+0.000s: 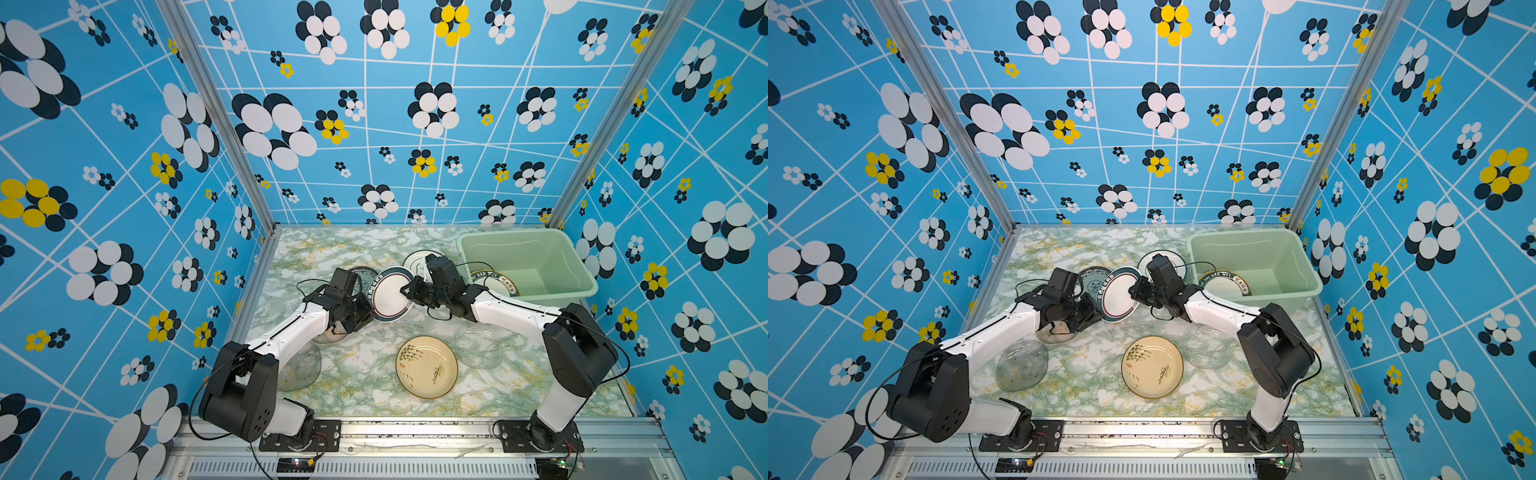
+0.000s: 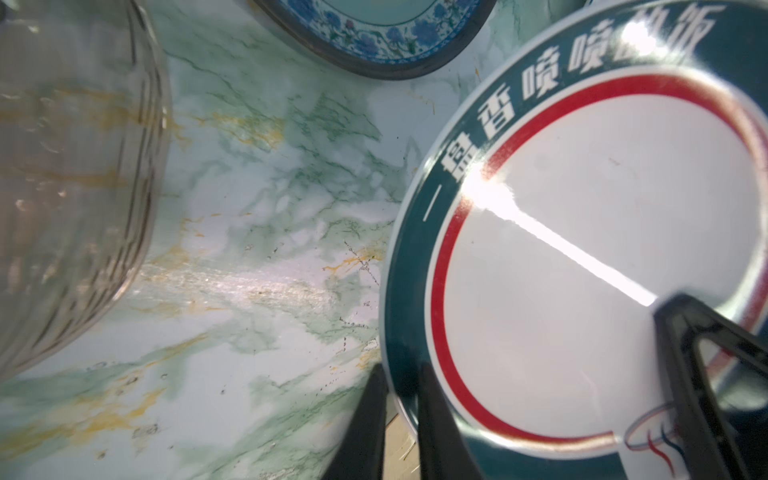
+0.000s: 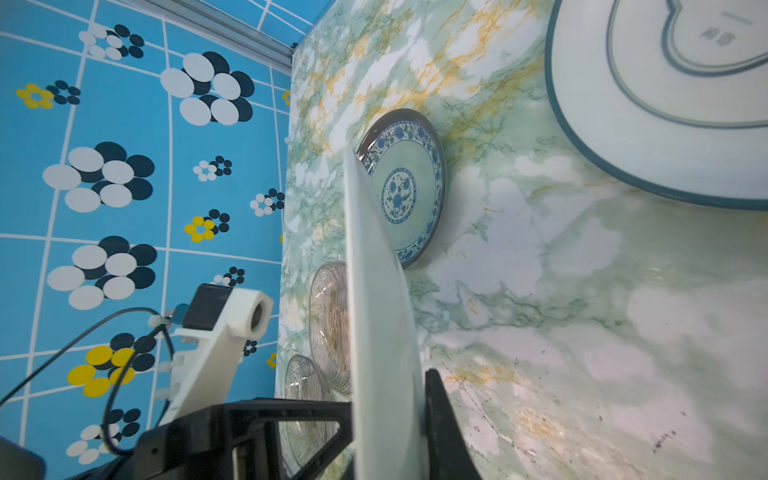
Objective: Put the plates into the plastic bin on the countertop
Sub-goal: 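Grasp the raised plate edge with the right gripper while the left holds it, then carry the plate into the green bin with the right gripper while the left withdraws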
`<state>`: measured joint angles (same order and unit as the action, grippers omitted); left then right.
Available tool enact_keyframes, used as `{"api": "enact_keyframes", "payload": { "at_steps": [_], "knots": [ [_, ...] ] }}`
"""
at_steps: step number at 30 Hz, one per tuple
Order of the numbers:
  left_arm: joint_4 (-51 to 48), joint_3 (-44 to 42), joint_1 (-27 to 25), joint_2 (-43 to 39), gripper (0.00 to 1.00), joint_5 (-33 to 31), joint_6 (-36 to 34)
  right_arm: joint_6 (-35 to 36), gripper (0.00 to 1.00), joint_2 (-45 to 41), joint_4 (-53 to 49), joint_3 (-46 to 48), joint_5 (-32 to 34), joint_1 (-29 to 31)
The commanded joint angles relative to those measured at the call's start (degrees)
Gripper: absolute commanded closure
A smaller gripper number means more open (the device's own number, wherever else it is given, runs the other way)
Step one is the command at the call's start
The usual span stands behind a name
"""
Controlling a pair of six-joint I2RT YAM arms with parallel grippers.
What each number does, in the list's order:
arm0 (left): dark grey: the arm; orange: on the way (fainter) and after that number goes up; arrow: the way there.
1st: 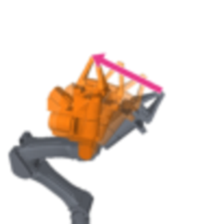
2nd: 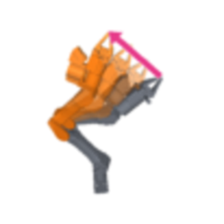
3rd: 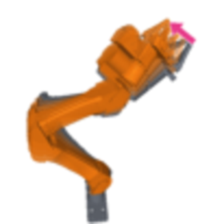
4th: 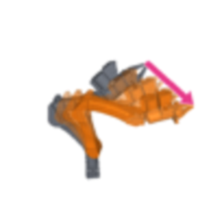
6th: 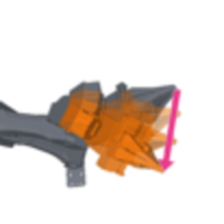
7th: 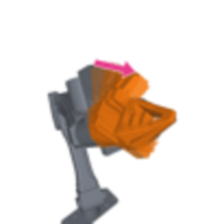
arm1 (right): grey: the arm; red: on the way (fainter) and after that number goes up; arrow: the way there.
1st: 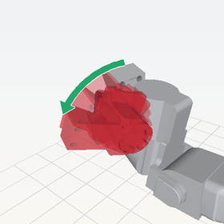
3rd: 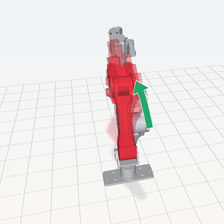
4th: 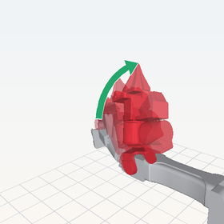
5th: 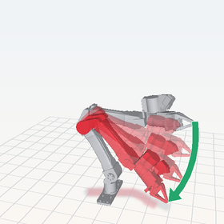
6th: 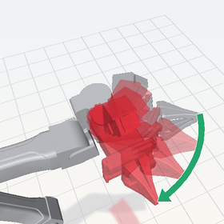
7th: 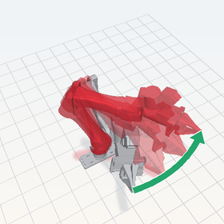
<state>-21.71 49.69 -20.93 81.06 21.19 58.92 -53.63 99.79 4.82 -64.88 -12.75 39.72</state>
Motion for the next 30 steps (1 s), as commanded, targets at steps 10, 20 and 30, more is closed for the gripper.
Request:
{"api": "enact_keyframes", "payload": {
  "at_steps": [10,20,30],
  "knots": [
    [-7.3,6.2,-1.5,-15.1,0.34,-5.0,-4.6,9.3,0.97,-12.1,-13.2,-7.9,2.5,1.7],
    [-6.3,7.9,-1.8,-34.6,0.01,-6.5,-15.4,14.9,0.99,-25.3,-28.8,-13.0,3.9,-8.0],
    [-15.9,10.8,-2.4,-37.1,0.01,-11.8,-18.7,14.7,1.0,-34.0,-31.1,-10.0,-5.6,-27.7]
  ]
}}
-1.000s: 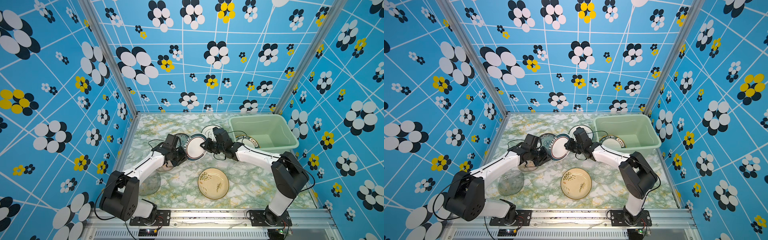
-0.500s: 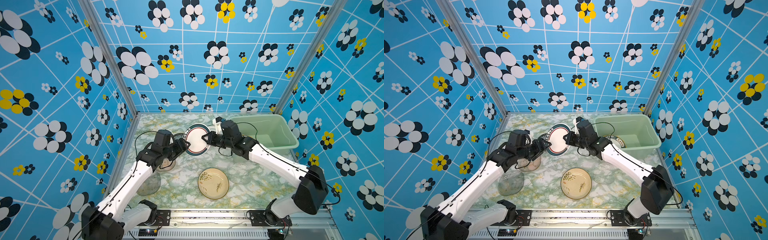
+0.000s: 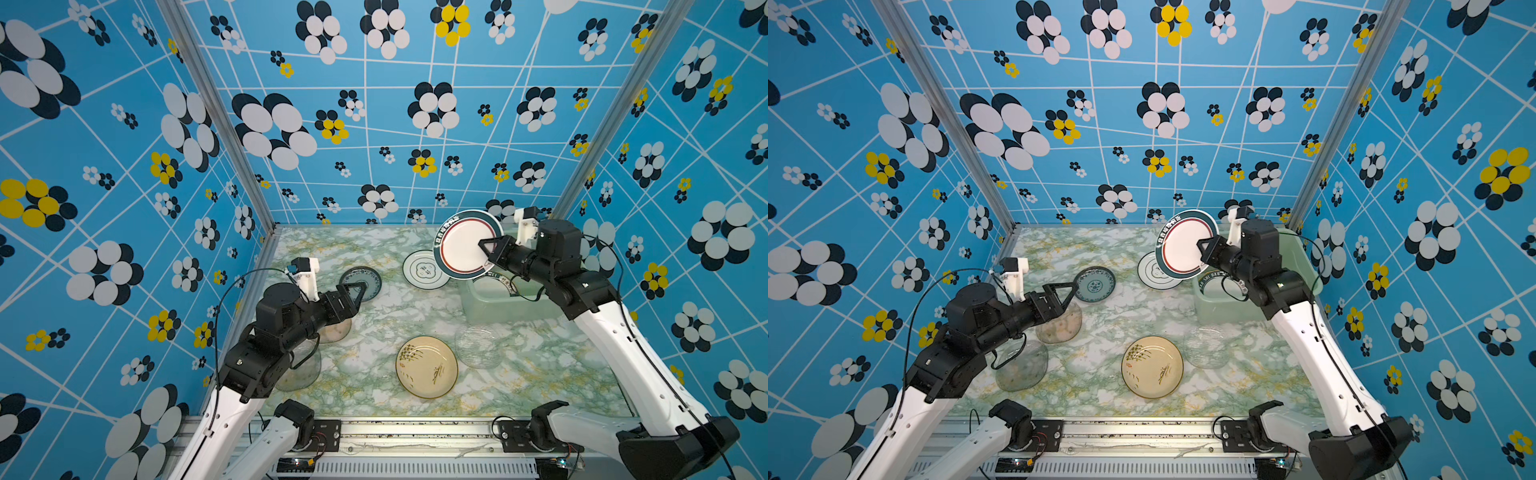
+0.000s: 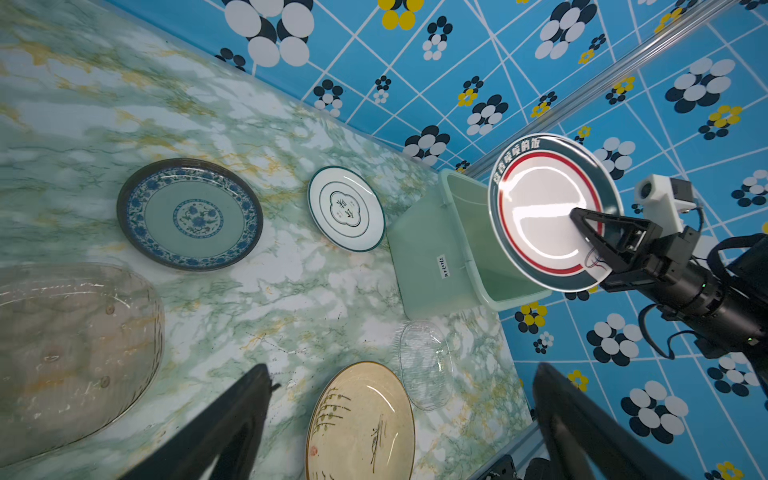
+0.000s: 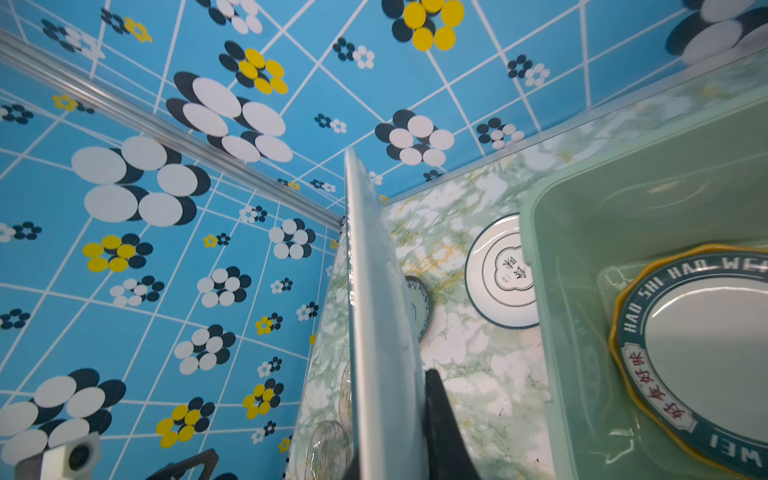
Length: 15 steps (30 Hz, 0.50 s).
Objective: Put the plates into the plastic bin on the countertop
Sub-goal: 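Carry the plate into the green bin with the right gripper while the left withdraws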
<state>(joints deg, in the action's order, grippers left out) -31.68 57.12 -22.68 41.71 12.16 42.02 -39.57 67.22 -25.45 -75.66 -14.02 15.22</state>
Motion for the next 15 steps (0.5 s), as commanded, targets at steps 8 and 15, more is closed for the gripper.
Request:
{"api": "enact_keyframes", "payload": {
  "at_steps": [8,15],
  "knots": [
    [-8.7,15.0,-12.7,11.5,0.01,-10.2,-18.2,3.3,1.0,-2.6,-1.0,5.6,-9.3,-13.7],
    [1.2,12.7,-21.4,12.5,0.01,-12.2,-29.5,8.6,0.99,1.0,-7.1,2.7,-9.8,-17.9]
  ]
}}
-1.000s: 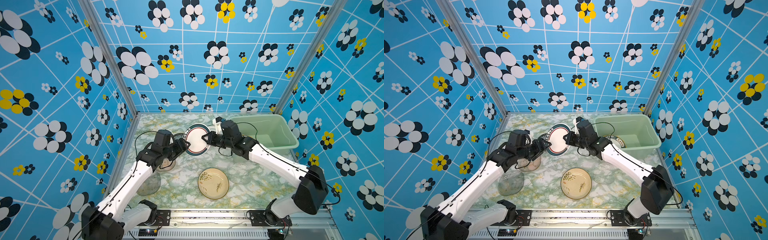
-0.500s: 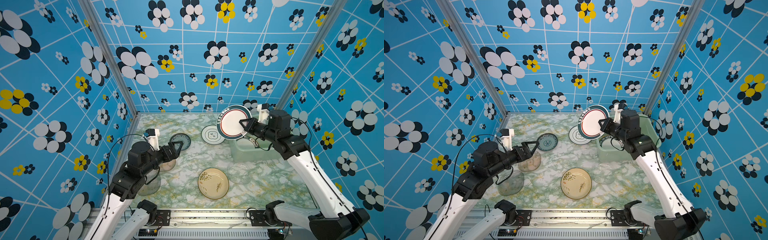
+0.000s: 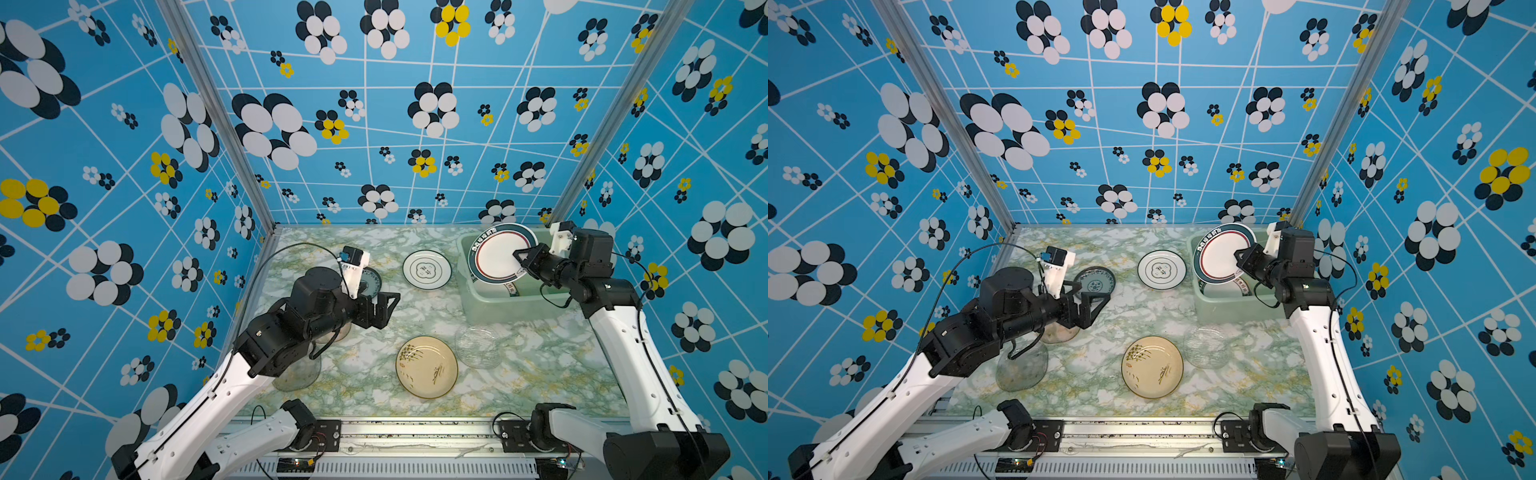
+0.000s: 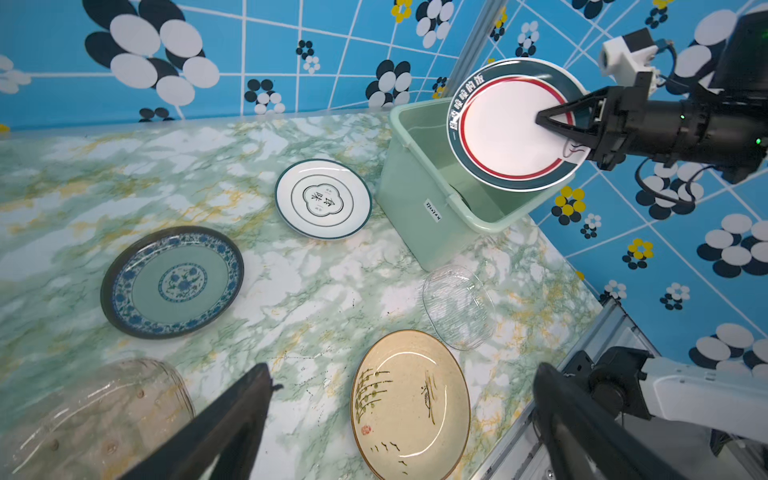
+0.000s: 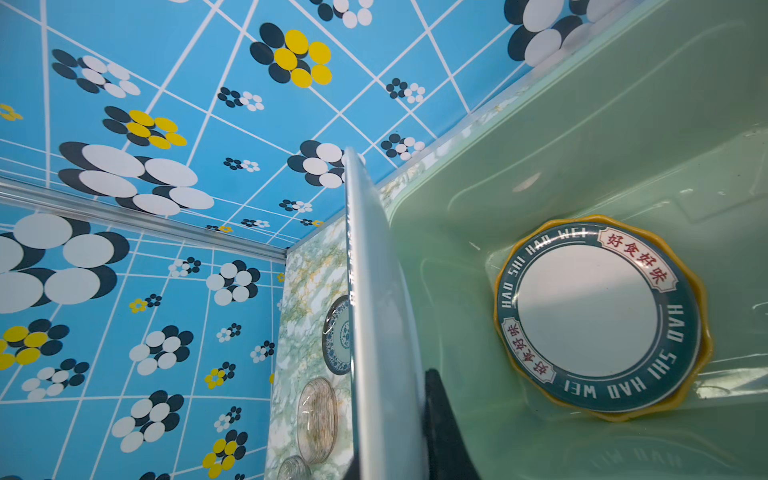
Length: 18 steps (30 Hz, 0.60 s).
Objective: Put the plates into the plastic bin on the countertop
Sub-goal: 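Carry the plate into the green bin with the right gripper while the left withdraws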
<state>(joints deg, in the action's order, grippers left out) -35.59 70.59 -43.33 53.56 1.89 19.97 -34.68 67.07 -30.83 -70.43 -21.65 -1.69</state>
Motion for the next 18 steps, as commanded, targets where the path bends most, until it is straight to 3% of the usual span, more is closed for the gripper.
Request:
{"api": "enact_keyframes", "payload": {
  "at_steps": [1,7,18],
  "knots": [
    [6.2,-1.0,-0.9,1.4,0.01,-0.7,-8.5,4.4,0.99,2.0,-2.5,-3.2,-2.7,-1.5],
    [11.3,-3.2,-1.4,3.7,0.01,4.0,-11.4,6.8,1.0,4.5,-5.5,-7.7,-1.1,-3.8],
    [17.7,-8.9,-1.5,3.5,0.01,5.7,-14.5,15.4,1.0,11.5,-9.3,-11.8,3.5,-7.9]
  ]
}}
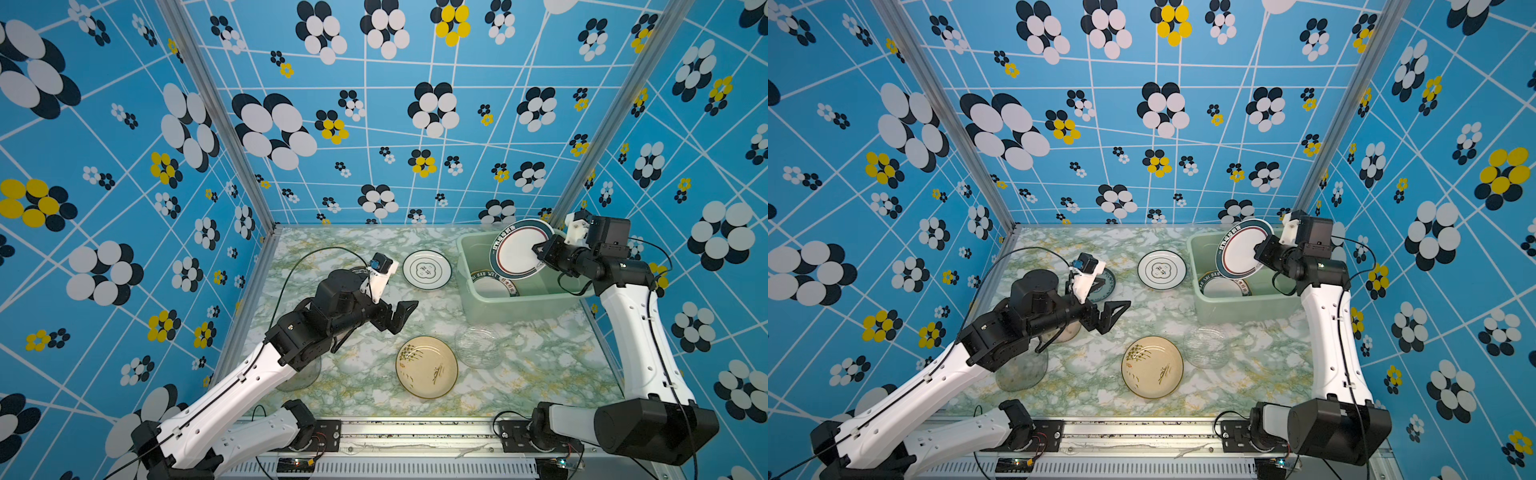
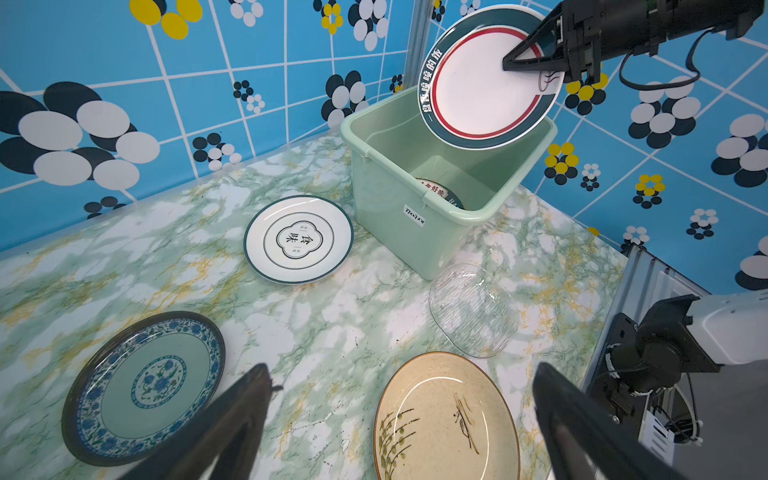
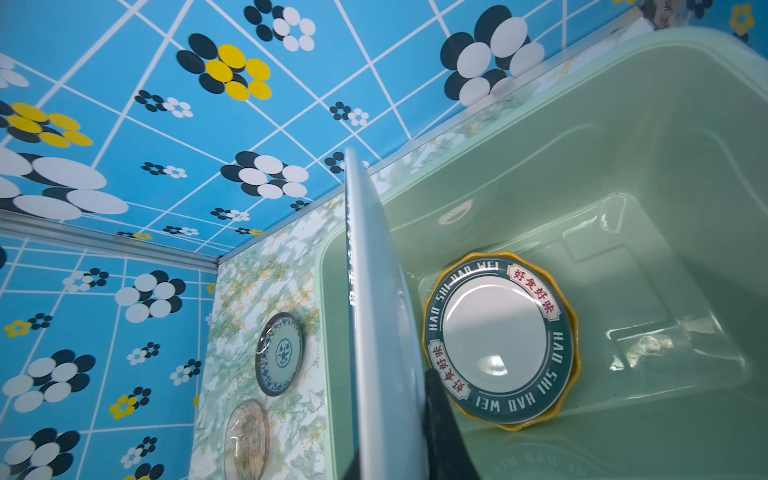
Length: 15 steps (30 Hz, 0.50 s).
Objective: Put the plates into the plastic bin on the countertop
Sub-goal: 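Carry the plate into the green bin with the right gripper while the left withdraws, then lower the plate flat onto the stacked plates with the right gripper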
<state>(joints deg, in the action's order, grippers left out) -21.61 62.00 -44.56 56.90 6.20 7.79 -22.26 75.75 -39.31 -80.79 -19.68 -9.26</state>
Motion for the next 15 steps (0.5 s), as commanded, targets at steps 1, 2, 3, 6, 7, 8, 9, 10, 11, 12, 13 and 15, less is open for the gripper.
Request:
{"api": "enact_keyframes", "payload": {
  "at_steps": [1,2,3,6,7,8,9,10,11,12,13,15],
  "knots": [
    [4.1,-0.2,-0.3,0.5,0.01,1.7,-2.8,3.2,1.0,4.1,-0.5,-1.9,1.4,-0.3],
    [4.3,-0.1,-0.4,0.9,0.01,2.1,-3.5,3.4,1.0,5.2,-0.3,-2.4,1.2,-0.3],
    [4.5,0.0,-0.5,1.4,0.01,2.3,-4.3,3.6,1.0,6.5,0.1,-2.6,1.0,-0.3],
    [4.3,1.6,-0.7,2.9,0.01,2.2,-5.1,5.2,1.0,9.9,0.8,-2.8,0.1,-0.3],
    [4.0,2.3,-0.8,3.4,0.01,2.0,-5.2,6.2,1.0,11.2,0.4,-3.0,0.1,-0.3],
    [3.8,2.9,-1.1,4.0,0.01,1.9,-5.5,7.2,1.0,12.3,-0.3,-3.3,0.2,-0.3],
    [3.5,3.1,-1.3,4.5,0.01,1.8,-5.8,7.9,1.0,13.1,-0.8,-3.6,0.1,-0.3],
    [3.5,3.5,-1.6,5.0,0.01,1.6,-5.9,8.5,1.0,13.8,-0.9,-3.0,-0.3,-0.3],
    [3.7,3.8,-1.9,5.7,0.01,1.4,-5.9,9.2,1.0,14.4,-0.8,-2.6,-0.7,-0.3],
    [3.9,4.0,-2.2,6.3,0.01,1.1,-5.8,9.9,1.0,14.9,-0.8,-2.2,-0.7,-0.3],
    [4.3,4.3,-2.5,7.2,0.01,0.9,-5.4,10.6,1.0,15.6,-0.9,-1.5,-1.1,-0.3],
    [5.6,4.9,-3.0,8.8,0.01,0.6,-4.1,12.4,1.0,16.8,-1.5,-1.0,-1.7,-0.3]
  ]
}}
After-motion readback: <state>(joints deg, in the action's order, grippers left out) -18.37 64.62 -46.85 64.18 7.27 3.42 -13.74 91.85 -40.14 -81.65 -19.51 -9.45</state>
